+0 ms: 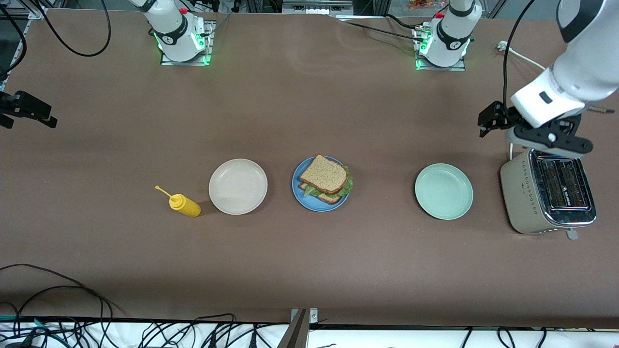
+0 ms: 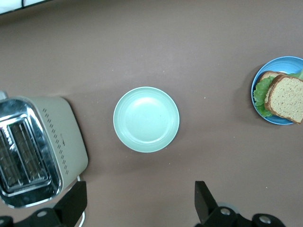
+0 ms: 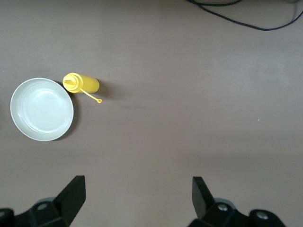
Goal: Make sandwich in blue plate with both arms
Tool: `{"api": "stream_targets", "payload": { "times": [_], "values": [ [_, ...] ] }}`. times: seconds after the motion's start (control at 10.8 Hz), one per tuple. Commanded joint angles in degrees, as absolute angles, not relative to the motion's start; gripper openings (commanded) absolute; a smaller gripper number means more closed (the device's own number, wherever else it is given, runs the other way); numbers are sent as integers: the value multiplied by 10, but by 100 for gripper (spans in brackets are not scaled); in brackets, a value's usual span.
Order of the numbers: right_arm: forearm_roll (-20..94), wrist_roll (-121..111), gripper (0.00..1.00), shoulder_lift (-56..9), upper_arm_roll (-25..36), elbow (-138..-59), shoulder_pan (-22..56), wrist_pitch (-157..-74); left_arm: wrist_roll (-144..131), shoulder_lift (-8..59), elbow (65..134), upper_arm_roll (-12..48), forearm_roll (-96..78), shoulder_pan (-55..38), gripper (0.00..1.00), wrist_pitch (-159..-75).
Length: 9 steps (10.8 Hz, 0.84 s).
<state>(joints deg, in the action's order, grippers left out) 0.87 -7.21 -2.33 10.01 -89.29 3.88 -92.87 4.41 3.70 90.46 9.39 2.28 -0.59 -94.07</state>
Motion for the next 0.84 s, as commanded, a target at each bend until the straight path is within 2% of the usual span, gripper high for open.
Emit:
{"api": "stream_targets", "payload": {
  "times": [0.0,0.74],
  "values": [
    [-1,-63,100,-25,97,-881,39,-917,21,-22,968,83,23,4,100,-948],
    [-1,-63,100,-25,97,-881,40,-917,16,0,944,83,-23,38,100,-911]
  ]
}}
